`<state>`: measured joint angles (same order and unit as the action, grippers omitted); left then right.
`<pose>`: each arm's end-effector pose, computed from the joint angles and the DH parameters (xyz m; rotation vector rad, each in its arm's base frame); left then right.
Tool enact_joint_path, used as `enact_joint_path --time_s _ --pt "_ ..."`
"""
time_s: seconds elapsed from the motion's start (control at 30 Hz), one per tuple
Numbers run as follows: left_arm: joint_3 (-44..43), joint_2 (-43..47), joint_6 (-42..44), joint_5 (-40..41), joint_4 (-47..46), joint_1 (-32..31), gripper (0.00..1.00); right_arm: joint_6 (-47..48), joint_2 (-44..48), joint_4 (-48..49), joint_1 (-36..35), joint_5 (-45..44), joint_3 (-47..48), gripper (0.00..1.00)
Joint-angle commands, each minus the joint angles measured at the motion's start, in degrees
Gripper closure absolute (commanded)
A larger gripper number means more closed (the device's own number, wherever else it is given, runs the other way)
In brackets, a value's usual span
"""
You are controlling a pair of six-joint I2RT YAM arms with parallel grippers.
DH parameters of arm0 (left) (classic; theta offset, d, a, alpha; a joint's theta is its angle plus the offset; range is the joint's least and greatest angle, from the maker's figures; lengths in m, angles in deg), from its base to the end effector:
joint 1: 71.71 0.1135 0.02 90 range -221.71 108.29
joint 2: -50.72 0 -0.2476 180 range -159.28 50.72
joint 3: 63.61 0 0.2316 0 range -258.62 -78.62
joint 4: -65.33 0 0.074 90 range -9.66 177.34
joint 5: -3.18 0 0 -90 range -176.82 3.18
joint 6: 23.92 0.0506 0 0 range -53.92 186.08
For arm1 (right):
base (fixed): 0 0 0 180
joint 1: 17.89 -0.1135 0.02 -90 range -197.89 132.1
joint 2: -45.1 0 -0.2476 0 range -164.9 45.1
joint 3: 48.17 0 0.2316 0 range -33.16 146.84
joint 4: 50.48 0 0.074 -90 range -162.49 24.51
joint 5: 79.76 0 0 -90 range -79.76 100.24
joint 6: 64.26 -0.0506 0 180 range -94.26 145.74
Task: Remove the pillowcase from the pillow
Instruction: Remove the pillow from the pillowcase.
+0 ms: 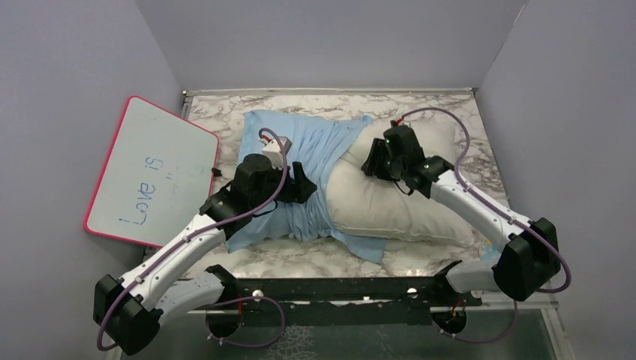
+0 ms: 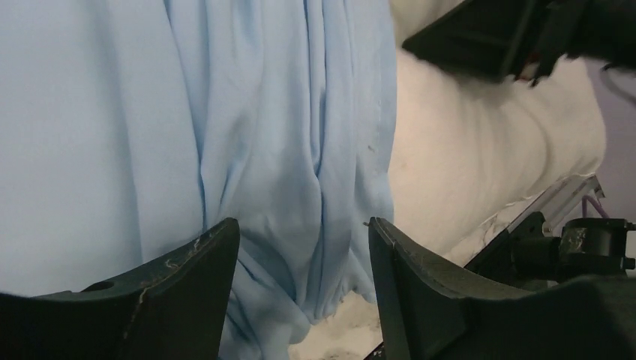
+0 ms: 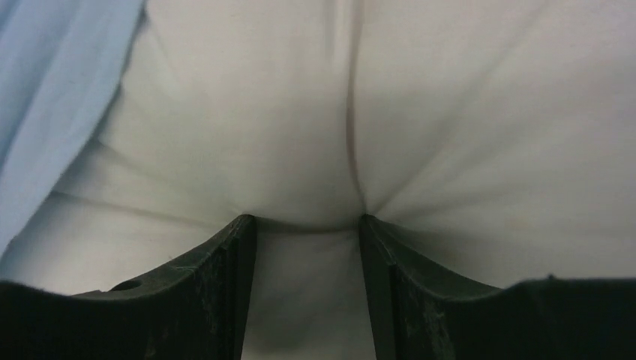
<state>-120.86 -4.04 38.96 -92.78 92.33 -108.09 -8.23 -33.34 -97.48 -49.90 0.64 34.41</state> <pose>0.1753 -0.1357 0.2742 0.2384 2.0772 -0.7997 0.2522 0.1477 0.2885 0.1256 2.3349 0.3905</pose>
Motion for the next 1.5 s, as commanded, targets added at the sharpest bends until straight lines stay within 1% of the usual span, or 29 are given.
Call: enact_joint_path --time_s 0.0,0.03,0.1,0.13,0.23,0.3,0.37,0.4,0.5,0.6,0.63,0.67,0.73,0.8,0.83,0.93,0.97,1.0,1.03,1.07,1.13,1.27,1.33,1.4,1.47 --pt "-10.5 -1.5 3.2 2.8 7.4 -0.1 0.27 -3.5 4.2 7.2 -0.1 10.3 -22.4 0.46" --pt "-12.9 -2.6 4.5 3.6 7.7 -0.1 0.24 -4.6 6.3 11.3 -0.1 13.3 -27.0 0.48" --pt "-19.5 -6.8 7.7 3.7 8.5 -0.1 0.22 -7.4 9.2 17.5 -0.1 16.9 -34.7 0.50" --pt "-23.0 -9.5 9.2 4.1 9.1 0.0 0.21 -8.6 10.1 19.5 -0.1 18.5 -37.4 0.51" --pt "-34.1 -19.6 13.5 3.9 9.8 0.3 0.12 -11.2 11.3 23.1 -0.1 20.5 -42.7 0.56" --pt "-42.1 -27.6 16.8 0.0 10.2 1.4 0.10 -12.4 11.8 24.0 -0.1 20.1 -45.3 0.56" --pt "-50.9 -36.2 20.0 -7.2 11.4 2.3 0.09 -13.7 12.5 23.7 -0.1 19.6 -47.2 0.57" --pt "-55.6 -40.7 21.4 -9.3 12.6 2.6 0.09 -14.4 13.1 24.0 -0.1 19.3 -48.4 0.57" --pt "-69.3 -53.3 24.7 -11.1 18.3 3.6 0.09 -15.7 15.1 26.6 -0.1 20.1 -52.1 0.57" --pt "-78.8 -63.7 25.0 -16.0 21.8 6.3 0.07 -15.8 16.2 27.6 -0.1 20.6 -54.1 0.57" --pt "-81.3 -67.5 24.2 -20.0 23.5 7.4 0.07 -15.6 16.3 26.9 -0.1 20.5 -54.0 0.57" --pt "-83.2 -70.1 24.0 -25.6 25.1 8.5 0.08 -15.3 16.3 25.8 -0.1 20.4 -53.5 0.57" --pt "-84.3 -72.7 24.1 -34.8 28.5 9.7 0.15 -14.4 16.7 23.5 -0.1 20.3 -52.6 0.57" --pt "-79.9 -71.7 24.4 -37.9 28.6 9.6 0.19 -13.8 17.7 21.6 -0.1 20.4 -51.8 0.56" --pt "-77.9 -70.8 24.4 -37.3 28.4 9.6 0.25 -13.8 18.3 20.6 -0.1 20.5 -51.3 0.56" --pt "-75.1 -68.2 24.6 -36.4 26.8 9.6 0.52 -13.7 20.8 16.3 -0.1 20.4 -49.0 0.56" --pt "-74.9 -67.5 23.8 -36.7 25.7 9.7 0.62 -13.6 21.7 14.9 -0.1 20.1 -48.0 0.56" --pt "-75.0 -67.0 23.0 -37.6 24.6 9.7 0.77 -13.4 22.8 13.6 -0.1 19.7 -46.7 0.55" --pt "-75.5 -66.8 22.3 -38.8 23.9 9.7 0.87 -13.1 23.3 12.0 -0.1 19.2 -45.2 0.55" --pt "-76.3 -66.7 21.7 -39.7 23.5 9.7 0.94 -13.0 23.7 9.9 -0.1 18.4 -43.4 0.54" --pt "-77.9 -66.5 20.6 -39.7 23.3 9.8 1.00 -13.3 24.1 4.1 -0.1 16.0 -38.0 0.50" --pt "-78.4 -64.2 18.6 -37.6 21.5 10.1 1.00 -12.5 24.2 -5.9 -0.1 7.5 -24.6 0.42" --pt "-77.6 -62.8 18.0 -37.4 20.2 10.1 1.00 -10.9 23.6 -8.7 -0.1 2.6 -17.8 0.35" --pt "-76.1 -61.2 17.5 -37.5 19.0 10.0 1.00 -8.7 22.0 -10.8 -0.1 -3.0 -10.7 0.24" --pt "-74.6 -59.6 16.9 -37.2 17.9 10.1 1.00 -6.5 19.8 -12.7 -0.1 -9.3 -3.8 0.16"
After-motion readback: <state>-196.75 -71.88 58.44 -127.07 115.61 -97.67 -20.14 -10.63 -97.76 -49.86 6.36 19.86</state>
